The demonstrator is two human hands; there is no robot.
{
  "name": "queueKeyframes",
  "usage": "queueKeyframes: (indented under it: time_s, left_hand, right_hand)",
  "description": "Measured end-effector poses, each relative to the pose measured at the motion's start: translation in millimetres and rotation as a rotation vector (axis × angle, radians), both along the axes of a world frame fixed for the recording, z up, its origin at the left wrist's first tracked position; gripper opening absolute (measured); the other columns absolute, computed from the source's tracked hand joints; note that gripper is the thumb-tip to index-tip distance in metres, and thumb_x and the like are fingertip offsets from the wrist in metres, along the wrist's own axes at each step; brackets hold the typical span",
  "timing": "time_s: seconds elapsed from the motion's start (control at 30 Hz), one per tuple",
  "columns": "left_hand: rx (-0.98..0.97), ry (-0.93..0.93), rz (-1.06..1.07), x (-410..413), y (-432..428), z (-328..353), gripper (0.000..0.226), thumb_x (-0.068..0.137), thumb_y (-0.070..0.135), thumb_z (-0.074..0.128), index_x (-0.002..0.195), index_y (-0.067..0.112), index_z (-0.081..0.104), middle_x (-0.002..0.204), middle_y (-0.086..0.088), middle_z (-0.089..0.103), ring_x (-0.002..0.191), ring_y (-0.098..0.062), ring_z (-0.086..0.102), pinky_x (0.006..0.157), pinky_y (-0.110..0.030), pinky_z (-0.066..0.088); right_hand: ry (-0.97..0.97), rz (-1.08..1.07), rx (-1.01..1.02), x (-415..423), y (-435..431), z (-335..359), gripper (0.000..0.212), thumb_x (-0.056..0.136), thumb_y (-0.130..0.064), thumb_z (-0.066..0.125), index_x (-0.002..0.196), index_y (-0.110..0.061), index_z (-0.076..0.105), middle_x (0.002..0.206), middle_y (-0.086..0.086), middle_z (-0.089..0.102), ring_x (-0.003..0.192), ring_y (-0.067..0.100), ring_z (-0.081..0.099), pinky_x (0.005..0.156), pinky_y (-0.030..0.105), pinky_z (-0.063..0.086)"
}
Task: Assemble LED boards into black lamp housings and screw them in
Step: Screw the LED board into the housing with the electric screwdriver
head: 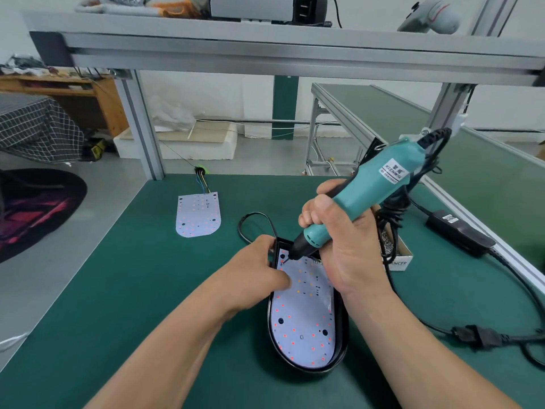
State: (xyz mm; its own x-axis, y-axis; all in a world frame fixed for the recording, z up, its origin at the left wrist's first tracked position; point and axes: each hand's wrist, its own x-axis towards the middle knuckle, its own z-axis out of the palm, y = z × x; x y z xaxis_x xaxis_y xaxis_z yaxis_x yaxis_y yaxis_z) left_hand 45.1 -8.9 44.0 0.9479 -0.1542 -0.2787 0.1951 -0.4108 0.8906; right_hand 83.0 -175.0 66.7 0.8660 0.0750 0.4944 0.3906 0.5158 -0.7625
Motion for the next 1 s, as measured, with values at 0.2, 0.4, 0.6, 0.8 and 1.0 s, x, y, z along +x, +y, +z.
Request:
queueKeyframes:
  time_s: [0.2,0.4,0.6,0.8,1.0]
  left_hand:
    - [-0.009,0.013,0.008,0.7,-0.8,0.2,0.048,0.071,0.023,0.069,0.116,0.036,0.057,0.102,-0.016,0.074,0.071,-0.018,0.058,0.065,-0.033,0.041]
    - [-0.002,0.023,0.007,-0.2,-1.0,0.3,0.045,0.072,0.024,0.069,0.114,0.036,0.059,0.109,-0.018,0.073,0.07,-0.016,0.055,0.063,-0.031,0.04]
    - [0.009,0.028,-0.005,-0.8,-2.0,0.1,0.049,0.072,0.027,0.069,0.118,0.039,0.057,0.108,-0.009,0.075,0.077,-0.017,0.062,0.066,-0.032,0.043]
    - [0.01,0.007,0.003,-0.4,-0.9,-4.5,0.048,0.074,0.026,0.07,0.118,0.039,0.058,0.108,0.002,0.078,0.101,-0.023,0.075,0.08,-0.038,0.057]
    - [0.018,-0.038,0.097,2.6,4.5,-5.5,0.042,0.077,0.023,0.066,0.117,0.036,0.062,0.105,0.001,0.079,0.099,-0.02,0.076,0.098,-0.047,0.06]
  right_hand:
    - [0.01,0.099,-0.043,1.0,-1.6,0.0,0.016,0.091,-0.01,0.071,0.09,-0.022,0.061,0.072,0.001,0.049,0.068,0.023,0.047,0.076,0.039,0.047]
    - [0.041,0.168,-0.075,1.0,-3.9,-5.0,0.02,0.088,-0.015,0.078,0.102,-0.019,0.064,0.078,0.001,0.053,0.072,0.024,0.051,0.08,0.041,0.046]
    - [0.053,0.154,-0.042,-2.2,-10.5,-2.3,0.044,0.087,-0.04,0.085,0.118,-0.016,0.066,0.08,0.003,0.06,0.082,0.023,0.057,0.088,0.046,0.042]
    - [0.003,0.085,-0.066,-13.2,-14.1,7.9,0.045,0.084,-0.048,0.085,0.116,-0.021,0.069,0.089,0.01,0.062,0.089,0.027,0.057,0.086,0.043,0.044]
    - [0.128,-0.099,0.05,-6.7,-49.0,19.6,0.034,0.091,-0.044,0.08,0.106,-0.014,0.072,0.087,0.006,0.067,0.071,0.02,0.062,0.059,0.031,0.053]
